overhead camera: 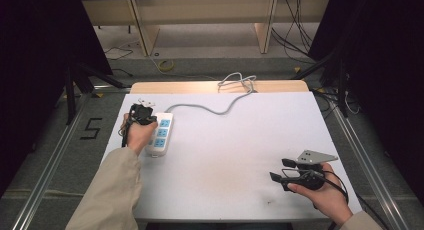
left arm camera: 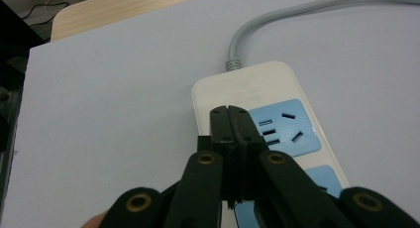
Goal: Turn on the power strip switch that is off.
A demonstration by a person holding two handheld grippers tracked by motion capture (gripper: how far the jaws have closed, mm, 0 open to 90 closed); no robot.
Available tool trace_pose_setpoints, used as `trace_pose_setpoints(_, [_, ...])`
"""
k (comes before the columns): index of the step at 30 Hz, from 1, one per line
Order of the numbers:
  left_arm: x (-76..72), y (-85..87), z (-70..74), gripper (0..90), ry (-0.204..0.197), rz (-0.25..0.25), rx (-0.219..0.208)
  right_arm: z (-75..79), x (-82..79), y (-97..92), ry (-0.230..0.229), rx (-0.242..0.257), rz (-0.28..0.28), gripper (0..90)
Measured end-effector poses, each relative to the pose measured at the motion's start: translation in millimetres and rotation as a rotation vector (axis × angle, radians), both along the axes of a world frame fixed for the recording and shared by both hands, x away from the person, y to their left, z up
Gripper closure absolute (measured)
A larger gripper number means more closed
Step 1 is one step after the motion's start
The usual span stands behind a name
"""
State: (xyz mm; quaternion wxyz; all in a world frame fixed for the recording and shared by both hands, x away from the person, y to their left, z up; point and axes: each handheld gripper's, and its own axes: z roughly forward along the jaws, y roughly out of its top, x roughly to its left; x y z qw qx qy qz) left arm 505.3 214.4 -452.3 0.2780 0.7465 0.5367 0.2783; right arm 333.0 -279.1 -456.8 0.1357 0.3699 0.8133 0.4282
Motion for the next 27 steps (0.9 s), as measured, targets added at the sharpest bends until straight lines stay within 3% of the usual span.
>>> trace_pose_setpoints(27, [7.5, -0.2, -8.4, 89.9, 0.015, 0.013, -0.005, -0.2, 0.1, -0.3, 0.003, -0.001, 0.002, 30.1])
